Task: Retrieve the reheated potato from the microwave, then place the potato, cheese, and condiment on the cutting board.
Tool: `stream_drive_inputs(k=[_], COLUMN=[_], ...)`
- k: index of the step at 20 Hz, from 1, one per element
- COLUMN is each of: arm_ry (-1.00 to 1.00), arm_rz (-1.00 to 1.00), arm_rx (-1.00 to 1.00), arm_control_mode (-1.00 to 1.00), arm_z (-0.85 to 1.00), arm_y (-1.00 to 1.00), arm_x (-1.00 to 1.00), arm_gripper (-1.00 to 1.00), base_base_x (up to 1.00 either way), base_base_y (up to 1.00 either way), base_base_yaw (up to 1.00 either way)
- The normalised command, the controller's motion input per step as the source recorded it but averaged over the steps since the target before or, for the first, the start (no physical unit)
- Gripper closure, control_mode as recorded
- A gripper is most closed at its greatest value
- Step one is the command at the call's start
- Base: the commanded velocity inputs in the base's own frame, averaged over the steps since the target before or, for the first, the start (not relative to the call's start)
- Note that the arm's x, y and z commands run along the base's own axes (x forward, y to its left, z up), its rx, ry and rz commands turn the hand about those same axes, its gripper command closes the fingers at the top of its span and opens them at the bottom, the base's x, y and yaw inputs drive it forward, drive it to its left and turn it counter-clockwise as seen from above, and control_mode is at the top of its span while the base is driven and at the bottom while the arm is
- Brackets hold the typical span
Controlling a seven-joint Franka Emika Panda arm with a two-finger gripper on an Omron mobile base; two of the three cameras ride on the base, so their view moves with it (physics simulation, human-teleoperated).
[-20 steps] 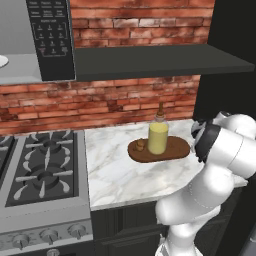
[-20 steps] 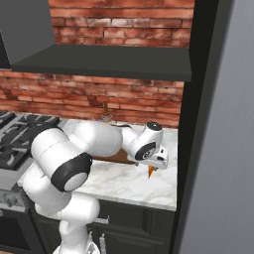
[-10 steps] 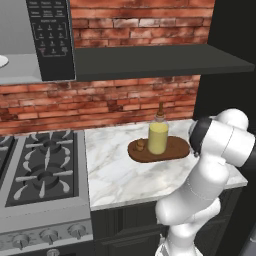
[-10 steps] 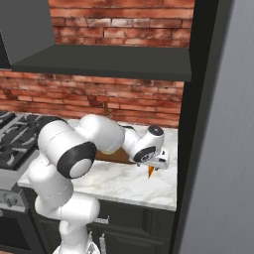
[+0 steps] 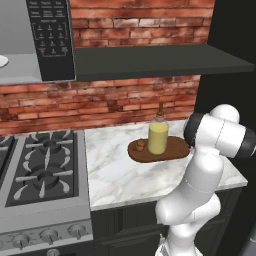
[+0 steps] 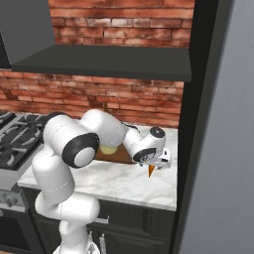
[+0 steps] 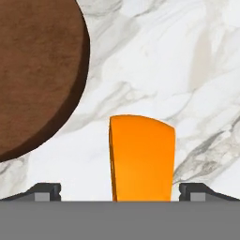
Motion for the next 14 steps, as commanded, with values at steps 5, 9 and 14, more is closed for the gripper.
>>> stream_drive_inputs(k=[5,9,14], arm_ry=[-0.01,-0.02,-0.05], arm_rz=[0.0,0.0,0.0], arm_rx=[-0.03,-0.04,-0.05], arm_control_mode=[-1.0,-1.0,-1.0], arm_z=[-0.08,-0.07,-0.12], arm_y=[-0.05,0.02,0.09], arm_x=[0.08,-0.01,-0.07], arm_gripper=[1.0,1.0,1.0], base_base_x=[0.0,0.0,0.0], base_base_y=[0.0,0.0,0.0], base_base_yaw=[0.0,0.0,0.0])
